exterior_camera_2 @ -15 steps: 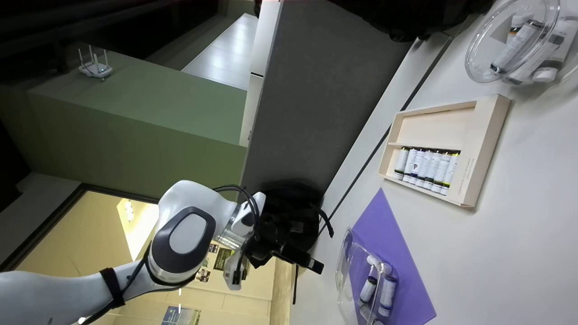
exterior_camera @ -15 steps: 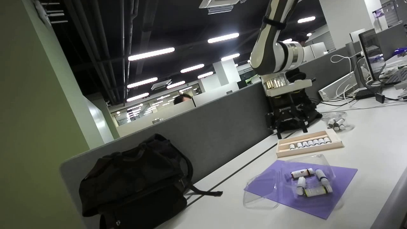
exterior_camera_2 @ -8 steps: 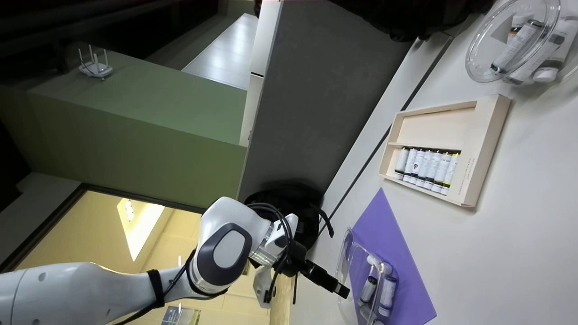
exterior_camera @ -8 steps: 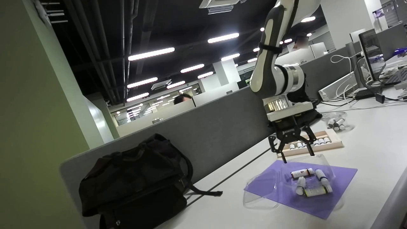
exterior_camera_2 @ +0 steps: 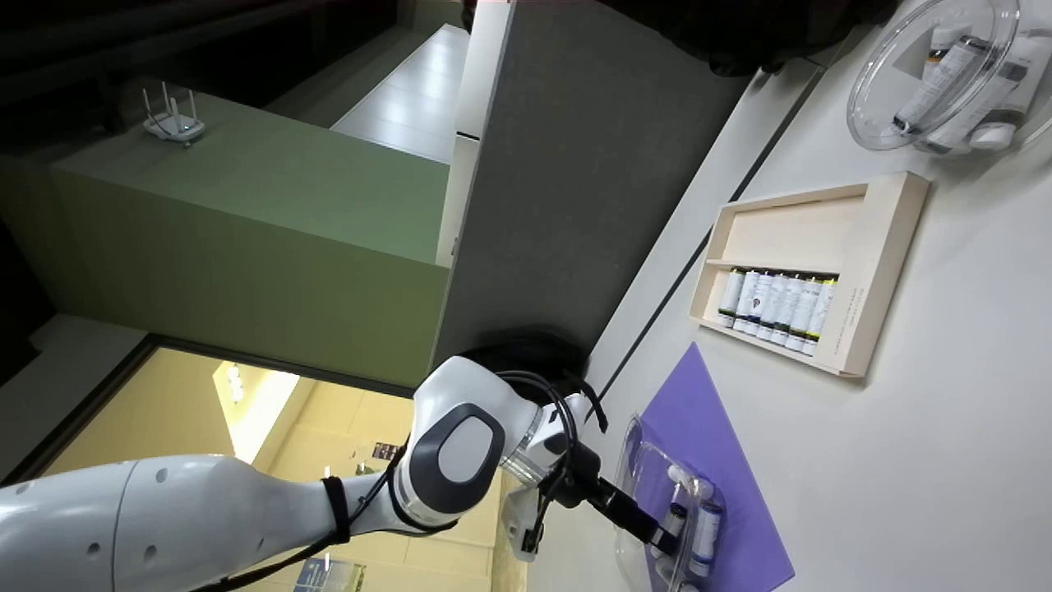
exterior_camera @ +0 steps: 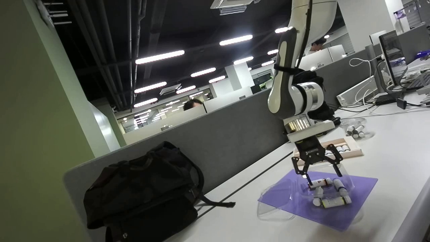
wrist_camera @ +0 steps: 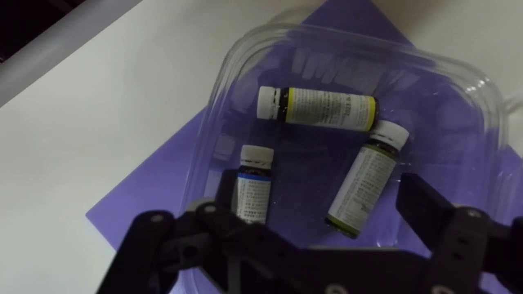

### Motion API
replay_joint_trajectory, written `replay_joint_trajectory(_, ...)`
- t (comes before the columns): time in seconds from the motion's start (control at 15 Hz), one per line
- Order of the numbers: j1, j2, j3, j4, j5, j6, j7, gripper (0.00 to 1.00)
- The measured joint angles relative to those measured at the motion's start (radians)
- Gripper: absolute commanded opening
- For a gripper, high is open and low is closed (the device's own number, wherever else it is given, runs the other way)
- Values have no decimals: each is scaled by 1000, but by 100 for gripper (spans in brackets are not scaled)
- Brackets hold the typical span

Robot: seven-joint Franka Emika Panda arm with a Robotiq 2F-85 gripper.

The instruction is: Remove one bottle from the container and put it on the table

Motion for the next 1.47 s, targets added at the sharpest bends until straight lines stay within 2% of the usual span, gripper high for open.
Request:
replay_joint_trajectory(0.6, 13, 108, -17, 54, -1, 50, 6, 100)
replay_joint_trajectory(0.67, 17, 108, -17, 55, -2, 50, 8, 75)
replay_joint_trajectory(0.73, 20, 108, -18, 55, -3, 50, 8, 73)
replay_joint_trajectory(0.87, 26, 110, -18, 55, -4, 53, 8, 57)
replay_joint_trajectory(1.4, 41, 115, -27, 66, -6, 60, 8, 5)
replay_joint_trajectory(1.47, 41, 114, -29, 66, -6, 56, 8, 7)
